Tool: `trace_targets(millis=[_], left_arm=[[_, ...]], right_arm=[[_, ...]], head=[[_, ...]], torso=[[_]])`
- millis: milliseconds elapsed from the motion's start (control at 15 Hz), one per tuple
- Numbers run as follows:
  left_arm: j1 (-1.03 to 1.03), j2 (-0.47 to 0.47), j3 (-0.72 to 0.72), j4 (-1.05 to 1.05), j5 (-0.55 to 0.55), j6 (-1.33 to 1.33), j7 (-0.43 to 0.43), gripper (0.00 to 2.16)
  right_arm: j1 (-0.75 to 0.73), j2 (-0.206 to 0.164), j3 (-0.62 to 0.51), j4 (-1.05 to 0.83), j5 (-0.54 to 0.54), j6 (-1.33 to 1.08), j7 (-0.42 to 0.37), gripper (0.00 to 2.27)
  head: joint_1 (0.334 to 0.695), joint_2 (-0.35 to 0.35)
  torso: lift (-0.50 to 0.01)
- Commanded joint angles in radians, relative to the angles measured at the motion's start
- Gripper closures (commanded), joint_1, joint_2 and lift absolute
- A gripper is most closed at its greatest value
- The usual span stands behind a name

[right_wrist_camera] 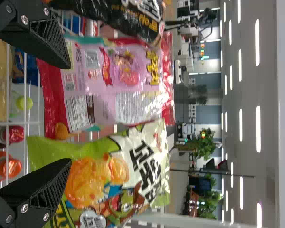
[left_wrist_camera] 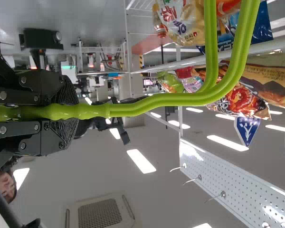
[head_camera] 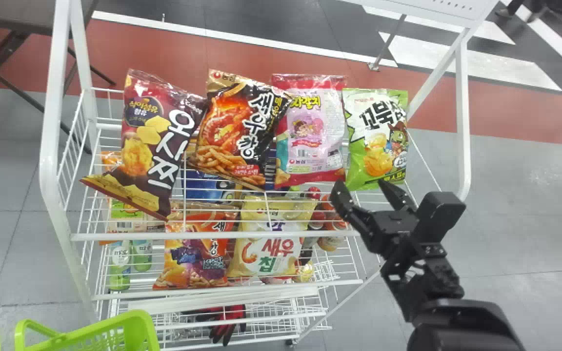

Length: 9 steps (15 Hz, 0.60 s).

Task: Hold basket handle with left hand then pick Gkobukchip with right hand and place into basket

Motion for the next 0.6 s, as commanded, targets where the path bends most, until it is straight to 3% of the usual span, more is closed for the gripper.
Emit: trace_targets(millis=[0, 267, 533], left_arm=[[-0.007, 0.002, 0.000, 0.000, 0.000, 0.005, 0.000, 2.15], [-0.010, 0.003, -0.002, 0.002, -0.001, 0.005, 0.002, 2.15], [-0.013, 0.003, -0.002, 0.002, -0.003, 0.005, 0.002, 2.15]], right_arm=[[-0.064, 0.000, -0.058, 0.021, -0.016, 0.078, 0.008, 0.12], [-0.200, -0.006, -0.136, 0.075, -0.002, 0.219, 0.039, 0.11], [-0.318, -0.037, -0.141, 0.167, 0.028, 0.302, 0.058, 0.11]], head=[[0.695, -0.350], [0.695, -0.350], [0.695, -0.350]], torso=[[0.000], [0.000], [0.000]])
